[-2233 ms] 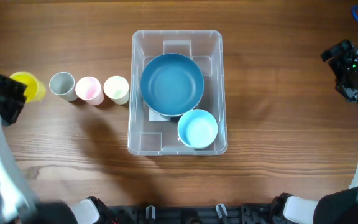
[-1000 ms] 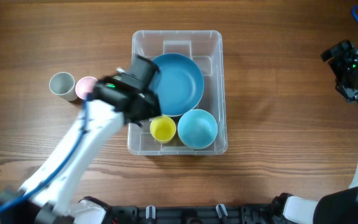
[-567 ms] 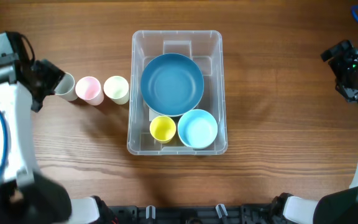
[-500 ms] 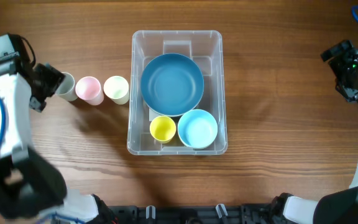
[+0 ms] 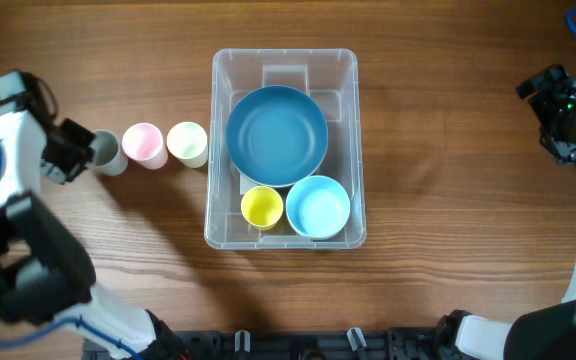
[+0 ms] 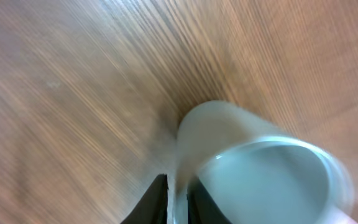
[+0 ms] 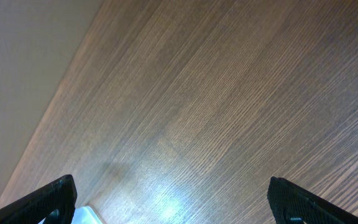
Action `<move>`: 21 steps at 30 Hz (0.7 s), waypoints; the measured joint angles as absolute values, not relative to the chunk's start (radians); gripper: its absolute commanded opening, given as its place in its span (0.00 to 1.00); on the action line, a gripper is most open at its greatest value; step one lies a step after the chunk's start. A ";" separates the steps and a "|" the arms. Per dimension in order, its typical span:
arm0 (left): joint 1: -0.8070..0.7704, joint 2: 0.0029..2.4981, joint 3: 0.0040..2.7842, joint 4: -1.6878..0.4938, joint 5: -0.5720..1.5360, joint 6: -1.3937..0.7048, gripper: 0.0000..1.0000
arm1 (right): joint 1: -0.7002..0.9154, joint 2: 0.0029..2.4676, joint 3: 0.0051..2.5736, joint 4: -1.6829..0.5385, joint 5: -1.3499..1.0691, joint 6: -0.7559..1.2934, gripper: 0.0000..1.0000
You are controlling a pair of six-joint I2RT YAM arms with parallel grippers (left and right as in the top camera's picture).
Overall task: Pack container
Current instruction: 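Reach the left gripper back to the grey cup and grasp it, then lower the grey cup with the left gripper onto the yellow cup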
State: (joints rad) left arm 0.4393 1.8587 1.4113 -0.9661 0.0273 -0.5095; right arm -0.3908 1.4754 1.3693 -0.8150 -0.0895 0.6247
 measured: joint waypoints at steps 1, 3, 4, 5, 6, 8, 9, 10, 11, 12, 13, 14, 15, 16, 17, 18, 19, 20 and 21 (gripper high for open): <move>0.454 1.806 1.411 -0.983 0.024 -0.509 0.11 | -0.391 1.475 1.369 -0.815 -0.089 0.625 1.00; 0.472 1.679 1.411 -1.021 0.021 -0.509 0.11 | -0.391 1.475 1.369 -0.815 -0.089 0.625 1.00; 0.472 1.634 1.411 -1.037 0.022 -0.509 0.11 | -0.391 1.475 1.369 -0.815 -0.089 0.625 1.00; 0.462 1.547 1.411 -1.073 0.022 -0.509 0.11 | -0.391 1.475 1.369 -0.815 -0.089 0.625 1.00; 0.446 1.491 1.411 -1.090 0.023 -0.509 0.12 | -0.391 1.475 1.369 -0.815 -0.089 0.625 0.99; 0.392 1.399 1.411 -1.140 0.008 -0.509 0.23 | -0.391 1.475 1.369 -0.815 -0.089 0.625 1.00; 0.353 1.358 1.411 -1.157 -0.021 -0.513 0.28 | -0.391 1.475 1.369 -0.815 -0.089 0.625 1.00; 0.322 1.330 1.411 -1.168 -0.046 -0.527 0.31 | -0.391 1.475 1.369 -0.815 -0.089 0.625 1.00; 0.299 1.306 1.411 -1.179 -0.075 -0.541 0.35 | -0.391 1.475 1.369 -0.815 -0.089 0.625 1.00; 0.294 1.293 1.411 -1.182 -0.100 -0.548 0.40 | -0.391 1.475 1.369 -0.815 -0.089 0.625 1.00; 0.298 1.289 1.411 -1.180 -0.122 -0.561 0.42 | -0.391 1.475 1.369 -0.815 -0.089 0.625 1.00; 0.307 1.298 1.411 -1.171 -0.138 -0.575 0.45 | -0.391 1.475 1.369 -0.815 -0.089 0.625 1.00; 0.319 1.319 1.407 -1.154 -0.147 -0.583 0.45 | -0.391 1.475 1.369 -0.815 -0.089 0.625 1.00; 0.331 1.346 1.398 -1.134 -0.146 -0.588 0.45 | -0.391 1.475 1.369 -0.815 -0.089 0.625 1.00; 0.347 1.397 1.383 -1.109 -0.139 -0.589 0.45 | -0.391 1.475 1.369 -0.815 -0.089 0.625 1.00; 0.356 1.447 1.372 -1.093 -0.129 -0.589 0.46 | -0.391 1.475 1.369 -0.815 -0.089 0.625 1.00; 0.363 1.518 1.362 -1.068 -0.108 -0.585 0.48 | -0.391 1.475 1.369 -0.815 -0.089 0.625 1.00; 0.365 1.580 1.359 -1.047 -0.099 -0.582 0.47 | -0.391 1.475 1.369 -0.815 -0.089 0.625 1.00; 0.366 1.660 1.354 -1.019 -0.080 -0.578 0.45 | -0.391 1.475 1.369 -0.815 -0.089 0.625 1.00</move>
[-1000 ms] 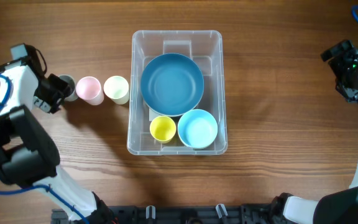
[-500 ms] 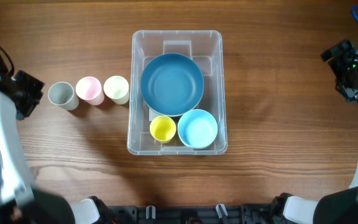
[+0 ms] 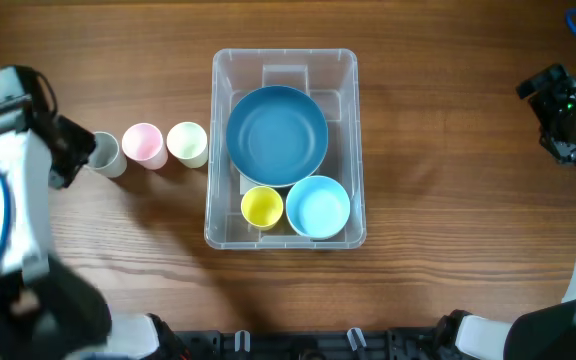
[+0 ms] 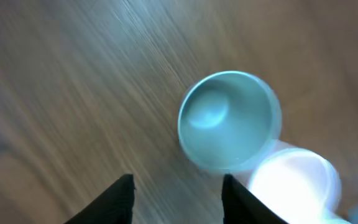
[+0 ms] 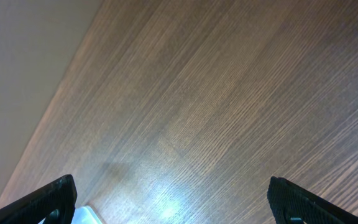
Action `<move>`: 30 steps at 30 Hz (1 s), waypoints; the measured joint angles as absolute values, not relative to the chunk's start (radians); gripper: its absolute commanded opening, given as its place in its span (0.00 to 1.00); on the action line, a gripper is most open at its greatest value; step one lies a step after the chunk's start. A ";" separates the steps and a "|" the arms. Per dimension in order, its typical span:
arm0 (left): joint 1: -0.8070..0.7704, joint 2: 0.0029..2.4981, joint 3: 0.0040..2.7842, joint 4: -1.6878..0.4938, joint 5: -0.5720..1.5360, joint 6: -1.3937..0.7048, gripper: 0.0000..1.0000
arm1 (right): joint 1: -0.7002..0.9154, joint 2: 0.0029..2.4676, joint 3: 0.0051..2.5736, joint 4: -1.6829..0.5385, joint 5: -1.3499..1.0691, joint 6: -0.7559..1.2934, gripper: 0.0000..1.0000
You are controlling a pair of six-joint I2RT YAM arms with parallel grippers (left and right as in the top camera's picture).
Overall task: Pack container
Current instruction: 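Lower the grey cup with the left gripper onto the yellow cup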
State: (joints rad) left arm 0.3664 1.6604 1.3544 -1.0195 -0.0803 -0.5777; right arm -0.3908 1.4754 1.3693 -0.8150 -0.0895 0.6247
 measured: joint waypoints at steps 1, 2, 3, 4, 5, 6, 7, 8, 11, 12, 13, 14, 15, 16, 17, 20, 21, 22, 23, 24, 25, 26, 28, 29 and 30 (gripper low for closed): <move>0.366 1.699 1.352 -1.008 -0.076 -0.577 0.43 | -0.391 1.475 1.369 -0.815 -0.089 0.625 1.00; 0.366 1.762 1.349 -0.992 -0.068 -0.573 0.39 | -0.391 1.475 1.369 -0.815 -0.089 0.625 1.00; 0.366 1.797 1.347 -0.986 -0.064 -0.572 0.34 | -0.391 1.475 1.369 -0.815 -0.089 0.625 1.00; 0.366 1.826 1.345 -0.983 -0.061 -0.569 0.24 | -0.391 1.475 1.369 -0.815 -0.089 0.625 1.00; 0.366 1.852 1.345 -0.982 -0.057 -0.561 0.11 | -0.391 1.475 1.369 -0.815 -0.089 0.625 1.00; 0.366 1.867 1.345 -0.982 -0.054 -0.559 0.04 | -0.391 1.475 1.369 -0.815 -0.089 0.625 0.99; 0.366 1.874 1.345 -0.982 -0.054 -0.559 0.04 | -0.391 1.475 1.369 -0.815 -0.089 0.625 1.00; 0.367 1.876 1.345 -0.982 -0.054 -0.560 0.04 | -0.391 1.475 1.369 -0.815 -0.089 0.625 1.00; 0.382 1.865 1.345 -0.994 -0.052 -0.558 0.04 | -0.391 1.475 1.369 -0.815 -0.089 0.625 1.00; 0.392 1.858 1.345 -1.007 -0.054 -0.559 0.04 | -0.391 1.475 1.369 -0.815 -0.089 0.625 1.00; 0.408 1.842 1.345 -1.024 -0.054 -0.559 0.04 | -0.391 1.475 1.369 -0.815 -0.089 0.625 1.00; 0.424 1.819 1.345 -1.042 -0.055 -0.559 0.04 | -0.391 1.475 1.369 -0.815 -0.089 0.625 1.00; 0.444 1.778 1.345 -1.064 -0.055 -0.559 0.04 | -0.391 1.475 1.369 -0.815 -0.089 0.625 1.00; 0.461 1.715 1.348 -1.082 -0.059 -0.559 0.04 | -0.391 1.475 1.369 -0.815 -0.089 0.625 1.00; 0.463 1.666 1.353 -1.100 -0.059 -0.559 0.04 | -0.391 1.475 1.369 -0.815 -0.089 0.625 1.00; 0.406 1.473 1.361 -1.153 -0.016 -0.550 0.04 | -0.391 1.475 1.369 -0.815 -0.089 0.625 1.00; 0.361 1.423 1.365 -1.164 -0.001 -0.543 0.04 | -0.391 1.475 1.369 -0.815 -0.089 0.625 1.00; 0.278 1.366 1.370 -1.179 0.025 -0.535 0.04 | -0.391 1.475 1.369 -0.815 -0.089 0.625 1.00; 0.212 1.342 1.372 -1.185 0.028 -0.532 0.04 | -0.391 1.475 1.369 -0.815 -0.089 0.625 1.00; 0.135 1.325 1.372 -1.190 0.037 -0.529 0.04 | -0.391 1.475 1.369 -0.815 -0.089 0.625 1.00; 0.062 1.319 1.373 -1.192 0.043 -0.526 0.04 | -0.391 1.475 1.369 -0.815 -0.089 0.625 1.00; -0.013 1.319 1.373 -1.193 0.047 -0.524 0.04 | -0.391 1.475 1.369 -0.815 -0.089 0.625 1.00; -0.163 1.331 1.371 -1.193 0.046 -0.521 0.04 | -0.391 1.475 1.369 -0.815 -0.089 0.625 1.00; -0.241 1.341 1.366 -1.188 0.050 -0.520 0.04 | -0.391 1.475 1.369 -0.815 -0.089 0.625 1.00; -0.292 1.353 1.362 -1.188 0.050 -0.520 0.04 | -0.391 1.475 1.369 -0.815 -0.089 0.625 1.00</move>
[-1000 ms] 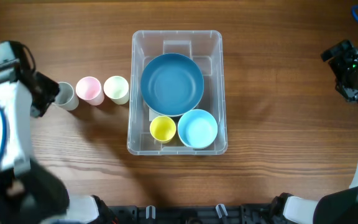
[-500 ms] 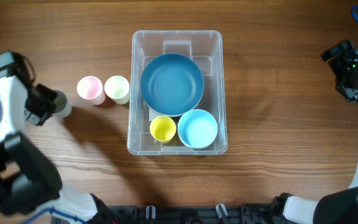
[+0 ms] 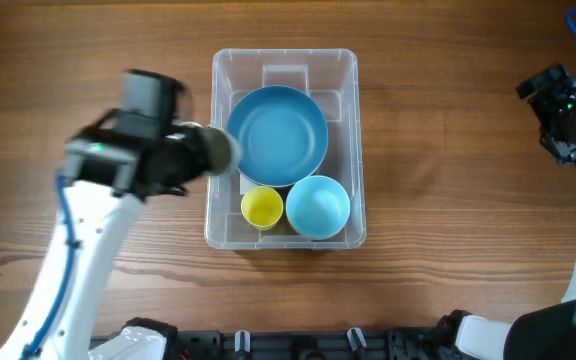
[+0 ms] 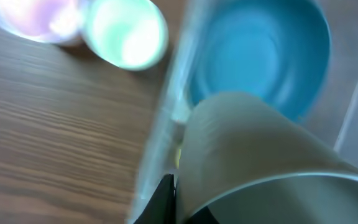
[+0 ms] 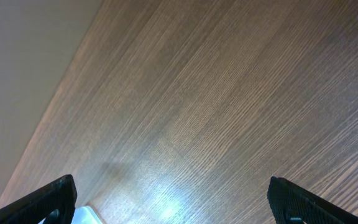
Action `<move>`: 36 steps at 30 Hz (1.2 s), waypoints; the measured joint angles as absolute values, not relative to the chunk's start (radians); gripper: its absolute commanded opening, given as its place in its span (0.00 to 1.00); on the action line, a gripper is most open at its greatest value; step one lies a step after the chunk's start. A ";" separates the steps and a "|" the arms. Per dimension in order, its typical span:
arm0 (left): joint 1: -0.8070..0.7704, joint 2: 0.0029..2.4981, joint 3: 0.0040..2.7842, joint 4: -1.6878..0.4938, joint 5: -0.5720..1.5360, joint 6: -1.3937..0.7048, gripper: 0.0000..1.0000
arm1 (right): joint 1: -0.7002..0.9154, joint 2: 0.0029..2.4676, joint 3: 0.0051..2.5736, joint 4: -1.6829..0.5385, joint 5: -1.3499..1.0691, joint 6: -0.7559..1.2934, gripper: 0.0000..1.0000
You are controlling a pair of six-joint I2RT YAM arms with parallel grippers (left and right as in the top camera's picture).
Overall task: Pack container
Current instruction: 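Lower the grey cup with the left gripper onto the yellow cup, then move the left gripper to the pink cup and grasp it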
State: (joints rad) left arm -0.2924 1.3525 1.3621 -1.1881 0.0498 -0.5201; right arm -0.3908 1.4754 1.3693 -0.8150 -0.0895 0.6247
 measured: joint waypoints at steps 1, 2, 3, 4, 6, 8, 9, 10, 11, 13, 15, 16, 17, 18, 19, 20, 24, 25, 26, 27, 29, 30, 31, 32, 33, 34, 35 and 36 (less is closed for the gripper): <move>-0.344 1.369 1.359 -1.187 0.049 -0.520 0.04 | -0.391 1.475 1.369 -0.815 -0.089 0.625 1.00; -0.397 1.392 1.356 -1.185 0.051 -0.521 0.04 | -0.391 1.475 1.369 -0.815 -0.089 0.625 1.00; -0.432 1.411 1.353 -1.186 0.049 -0.521 0.04 | -0.391 1.475 1.369 -0.815 -0.089 0.625 1.00; -0.467 1.434 1.351 -1.187 0.043 -0.525 0.04 | -0.391 1.475 1.369 -0.815 -0.089 0.625 1.00; -0.511 1.471 1.350 -1.190 0.035 -0.532 0.04 | -0.391 1.475 1.369 -0.815 -0.089 0.625 1.00; -0.549 1.517 1.349 -1.214 0.004 -0.559 0.04 | -0.391 1.475 1.369 -0.815 -0.089 0.625 0.99; -0.555 1.532 1.347 -1.223 -0.011 -0.570 0.04 | -0.391 1.475 1.369 -0.815 -0.089 0.625 1.00; -0.557 1.544 1.347 -1.233 -0.025 -0.582 0.04 | -0.391 1.475 1.369 -0.815 -0.089 0.625 1.00; -0.558 1.551 1.346 -1.239 -0.033 -0.590 0.04 | -0.391 1.475 1.369 -0.815 -0.089 0.625 0.99; -0.558 1.553 1.346 -1.253 -0.046 -0.605 0.05 | -0.391 1.475 1.369 -0.815 -0.089 0.625 0.99; -0.558 1.553 1.345 -1.271 -0.053 -0.612 0.12 | -0.391 1.475 1.369 -0.815 -0.089 0.625 1.00; -0.557 1.553 1.343 -1.273 -0.055 -0.616 0.17 | -0.391 1.475 1.369 -0.815 -0.089 0.625 1.00; -0.557 1.553 1.340 -1.275 -0.055 -0.616 0.26 | -0.391 1.475 1.369 -0.815 -0.089 0.625 1.00; -0.558 1.553 1.337 -1.276 -0.054 -0.620 0.43 | -0.391 1.475 1.369 -0.815 -0.089 0.625 1.00; -0.558 1.553 1.336 -1.276 -0.048 -0.625 0.61 | -0.391 1.475 1.369 -0.815 -0.089 0.625 1.00; -0.557 1.552 1.336 -1.275 -0.047 -0.629 0.71 | -0.391 1.475 1.369 -0.815 -0.089 0.625 1.00; -0.528 1.526 1.347 -1.284 -0.044 -0.636 0.88 | -0.391 1.475 1.369 -0.815 -0.089 0.625 1.00; -0.502 1.507 1.355 -1.283 -0.056 -0.636 0.88 | -0.391 1.475 1.369 -0.815 -0.089 0.625 1.00; -0.465 1.482 1.364 -1.282 -0.073 -0.634 0.85 | -0.391 1.475 1.369 -0.815 -0.089 0.625 1.00; -0.422 1.456 1.369 -1.280 -0.094 -0.634 0.80 | -0.391 1.475 1.369 -0.815 -0.089 0.625 1.00; -0.321 1.419 1.378 -1.272 -0.140 -0.636 0.79 | -0.391 1.475 1.369 -0.815 -0.089 0.625 0.99; -0.260 1.413 1.380 -1.254 -0.148 -0.634 0.79 | -0.391 1.475 1.369 -0.815 -0.089 0.625 0.99; -0.194 1.415 1.380 -1.233 -0.159 -0.634 0.78 | -0.391 1.475 1.369 -0.815 -0.089 0.625 1.00; -0.138 1.425 1.380 -1.214 -0.168 -0.634 0.77 | -0.391 1.475 1.369 -0.815 -0.089 0.625 1.00; -0.068 1.443 1.380 -1.189 -0.172 -0.634 0.77 | -0.391 1.475 1.369 -0.815 -0.089 0.625 1.00; -0.007 1.472 1.380 -1.161 -0.176 -0.634 0.75 | -0.391 1.475 1.369 -0.815 -0.089 0.625 1.00; 0.027 1.498 1.380 -1.140 -0.175 -0.634 0.73 | -0.391 1.475 1.369 -0.815 -0.089 0.625 1.00; 0.054 1.528 1.380 -1.112 -0.175 -0.633 0.72 | -0.391 1.475 1.369 -0.815 -0.089 0.625 1.00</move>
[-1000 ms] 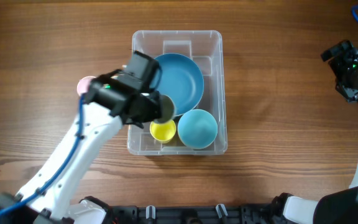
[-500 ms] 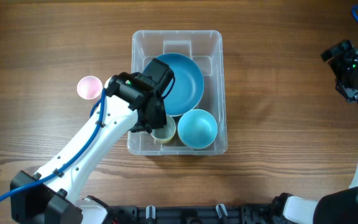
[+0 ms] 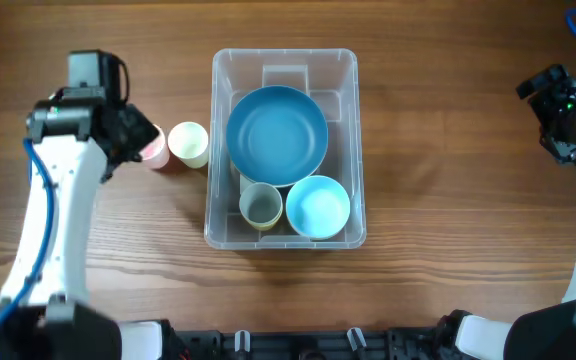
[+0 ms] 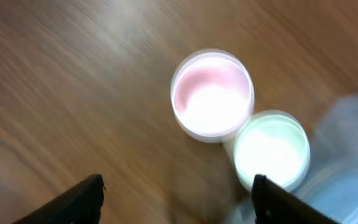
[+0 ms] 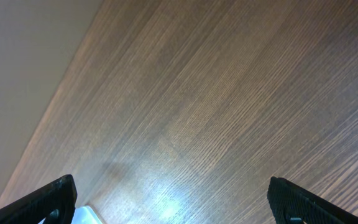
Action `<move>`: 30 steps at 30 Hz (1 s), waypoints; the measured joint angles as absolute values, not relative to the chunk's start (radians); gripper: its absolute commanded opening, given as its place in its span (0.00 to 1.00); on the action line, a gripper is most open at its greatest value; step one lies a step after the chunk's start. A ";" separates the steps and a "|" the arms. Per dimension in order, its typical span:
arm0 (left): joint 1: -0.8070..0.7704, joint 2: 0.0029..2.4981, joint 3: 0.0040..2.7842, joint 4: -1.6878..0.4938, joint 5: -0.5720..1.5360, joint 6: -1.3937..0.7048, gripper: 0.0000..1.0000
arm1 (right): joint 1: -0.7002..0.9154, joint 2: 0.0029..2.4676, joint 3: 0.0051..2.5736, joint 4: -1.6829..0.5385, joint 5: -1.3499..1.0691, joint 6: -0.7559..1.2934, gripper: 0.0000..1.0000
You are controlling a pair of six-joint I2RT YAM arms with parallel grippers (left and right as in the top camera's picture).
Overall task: Pack container
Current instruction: 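Move the left gripper to the pink cup and grasp it, then stack the pink cup onto the grey cup in the bin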
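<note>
A clear plastic container (image 3: 216, 90) stands mid-table, holding a big blue bowl (image 3: 277, 137), a light blue bowl (image 3: 318, 207) and a grey cup (image 3: 261, 205) at its front left. No yellow cup shows. Left of it stand a pale green cup (image 3: 189, 144) and a pink cup (image 3: 154, 152), which are also in the left wrist view as the pink cup (image 4: 212, 95) and green cup (image 4: 272, 149). My left gripper (image 3: 131, 140) hovers open over the pink cup, fingers (image 4: 86, 199) wide apart. My right gripper (image 5: 178, 202) is open over bare wood at the far right.
The container's corner (image 4: 353, 124) shows blurred at the right of the left wrist view, close to the green cup. The wooden table (image 3: 448, 290) stretches around the container. The right arm (image 3: 560, 105) stays near the table's right edge.
The grey cup, then held by my left gripper over the container's left edge, now stands inside where the yellow cup showed. The left gripper is open and back over the pink cup.
The grey cup stood at the left end of the cup row with my left gripper at it. Then the gripper had it over the container's left wall. Now it sits in the container over the yellow cup's spot, and two cups stand outside. The right arm never moved.
</note>
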State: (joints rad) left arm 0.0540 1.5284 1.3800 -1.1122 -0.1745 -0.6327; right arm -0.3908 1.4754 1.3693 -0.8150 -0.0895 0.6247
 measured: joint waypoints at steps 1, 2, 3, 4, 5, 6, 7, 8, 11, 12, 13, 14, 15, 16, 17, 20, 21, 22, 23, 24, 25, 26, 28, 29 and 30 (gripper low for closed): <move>0.086 1.572 1.380 -1.072 -0.168 -0.629 0.68 | -0.391 1.475 1.369 -0.815 -0.089 0.625 1.00; 0.113 1.623 1.380 -1.035 -0.156 -0.622 0.65 | -0.391 1.475 1.369 -0.815 -0.089 0.625 0.99; 0.135 1.669 1.380 -1.014 -0.144 -0.613 0.63 | -0.391 1.475 1.369 -0.815 -0.089 0.625 1.00; 0.147 1.702 1.381 -1.002 -0.121 -0.604 0.59 | -0.391 1.475 1.369 -0.815 -0.089 0.625 1.00; 0.171 1.776 1.380 -0.980 -0.106 -0.600 0.53 | -0.391 1.475 1.369 -0.815 -0.089 0.625 1.00; 0.179 1.808 1.380 -0.970 -0.092 -0.591 0.43 | -0.391 1.475 1.369 -0.815 -0.089 0.625 1.00; 0.185 1.843 1.380 -0.944 -0.071 -0.570 0.31 | -0.391 1.475 1.369 -0.815 -0.089 0.625 1.00; 0.187 1.868 1.381 -0.937 -0.062 -0.553 0.22 | -0.391 1.475 1.369 -0.815 -0.089 0.625 1.00; 0.188 1.904 1.380 -0.945 -0.038 -0.524 0.04 | -0.391 1.475 1.369 -0.815 -0.089 0.625 1.00; 0.189 1.902 1.380 -0.946 -0.031 -0.521 0.04 | -0.391 1.475 1.369 -0.815 -0.089 0.625 1.00; 0.189 1.901 1.380 -0.949 -0.029 -0.518 0.04 | -0.391 1.475 1.369 -0.815 -0.089 0.625 1.00; 0.191 1.897 1.380 -0.961 -0.028 -0.512 0.04 | -0.391 1.475 1.369 -0.815 -0.089 0.625 1.00; 0.194 1.889 1.380 -0.973 -0.028 -0.513 0.04 | -0.391 1.475 1.369 -0.815 -0.089 0.625 1.00; 0.199 1.874 1.380 -0.986 -0.028 -0.513 0.04 | -0.391 1.475 1.369 -0.815 -0.089 0.625 0.99; 0.207 1.851 1.380 -1.003 -0.029 -0.513 0.04 | -0.391 1.475 1.369 -0.815 -0.089 0.625 1.00; 0.233 1.715 1.391 -1.056 -0.033 -0.513 0.04 | -0.391 1.475 1.369 -0.815 -0.089 0.625 1.00; 0.236 1.668 1.397 -1.071 -0.034 -0.513 0.04 | -0.391 1.475 1.369 -0.815 -0.089 0.625 1.00; 0.236 1.610 1.404 -1.091 -0.036 -0.513 0.04 | -0.391 1.475 1.369 -0.815 -0.089 0.625 1.00; 0.228 1.551 1.409 -1.113 -0.037 -0.513 0.04 | -0.391 1.475 1.369 -0.815 -0.089 0.625 1.00; 0.215 1.489 1.415 -1.132 -0.035 -0.513 0.04 | -0.391 1.475 1.369 -0.815 -0.089 0.625 1.00; 0.192 1.430 1.422 -1.151 -0.032 -0.513 0.04 | -0.391 1.475 1.369 -0.815 -0.089 0.625 1.00; 0.162 1.374 1.429 -1.170 -0.028 -0.513 0.04 | -0.391 1.475 1.369 -0.815 -0.089 0.625 1.00; 0.046 1.271 1.438 -1.220 -0.015 -0.513 0.04 | -0.391 1.475 1.369 -0.815 -0.089 0.625 0.99; -0.033 1.244 1.439 -1.250 -0.011 -0.513 0.04 | -0.391 1.475 1.369 -0.815 -0.089 0.625 0.99; -0.097 1.238 1.439 -1.275 -0.011 -0.513 0.04 | -0.391 1.475 1.369 -0.815 -0.089 0.625 1.00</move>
State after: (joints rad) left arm -0.0971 1.2381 1.4391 -1.2751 -0.0113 -0.5125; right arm -0.3908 1.4754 1.3693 -0.8150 -0.0895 0.6247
